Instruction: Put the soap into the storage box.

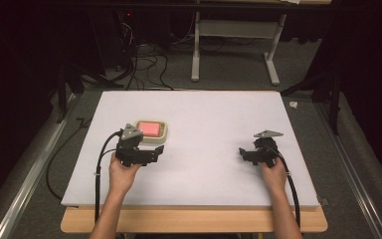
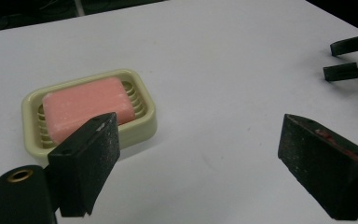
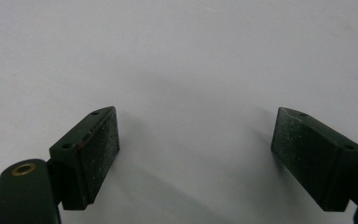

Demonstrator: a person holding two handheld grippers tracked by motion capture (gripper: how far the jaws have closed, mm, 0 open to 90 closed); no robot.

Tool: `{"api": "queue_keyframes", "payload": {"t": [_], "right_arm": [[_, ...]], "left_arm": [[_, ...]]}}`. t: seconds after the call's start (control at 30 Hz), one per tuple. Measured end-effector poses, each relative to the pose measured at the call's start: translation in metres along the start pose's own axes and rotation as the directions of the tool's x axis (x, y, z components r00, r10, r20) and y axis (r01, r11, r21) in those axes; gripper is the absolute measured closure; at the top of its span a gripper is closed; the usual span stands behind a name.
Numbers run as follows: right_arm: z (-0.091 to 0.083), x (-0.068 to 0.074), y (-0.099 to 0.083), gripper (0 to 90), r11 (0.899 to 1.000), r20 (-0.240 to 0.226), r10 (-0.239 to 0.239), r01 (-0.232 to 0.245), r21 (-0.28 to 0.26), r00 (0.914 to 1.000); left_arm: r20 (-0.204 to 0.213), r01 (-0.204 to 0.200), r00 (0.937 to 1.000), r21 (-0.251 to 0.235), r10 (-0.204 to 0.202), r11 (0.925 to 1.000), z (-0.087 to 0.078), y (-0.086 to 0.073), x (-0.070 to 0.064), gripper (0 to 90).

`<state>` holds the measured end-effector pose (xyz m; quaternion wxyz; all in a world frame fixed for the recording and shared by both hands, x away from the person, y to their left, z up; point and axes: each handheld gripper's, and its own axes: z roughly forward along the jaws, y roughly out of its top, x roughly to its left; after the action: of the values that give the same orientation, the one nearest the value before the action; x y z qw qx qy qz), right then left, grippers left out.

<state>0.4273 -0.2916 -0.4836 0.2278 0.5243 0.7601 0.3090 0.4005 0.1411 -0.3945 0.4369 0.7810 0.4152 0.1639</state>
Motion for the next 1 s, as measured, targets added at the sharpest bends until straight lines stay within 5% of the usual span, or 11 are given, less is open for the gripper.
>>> {"api": "queue_keyframes", "payload": {"t": [0.63,1.0], "right_arm": [[0.000,0.000,0.000,15.8,1.000,0.000,-0.001,0.001,0.000,1.0000],[0.000,0.000,0.000,15.8,1.000,0.000,0.000,0.000,0.000,1.0000]], "left_arm": [[0.060,-0.044,0.9974,0.054,0.041,0.9976,0.021,-0.006,-0.020,14.0],[0.082,-0.039,0.9961,0.088,0.031,0.9953,0.035,-0.014,-0.023,14.6]]}}
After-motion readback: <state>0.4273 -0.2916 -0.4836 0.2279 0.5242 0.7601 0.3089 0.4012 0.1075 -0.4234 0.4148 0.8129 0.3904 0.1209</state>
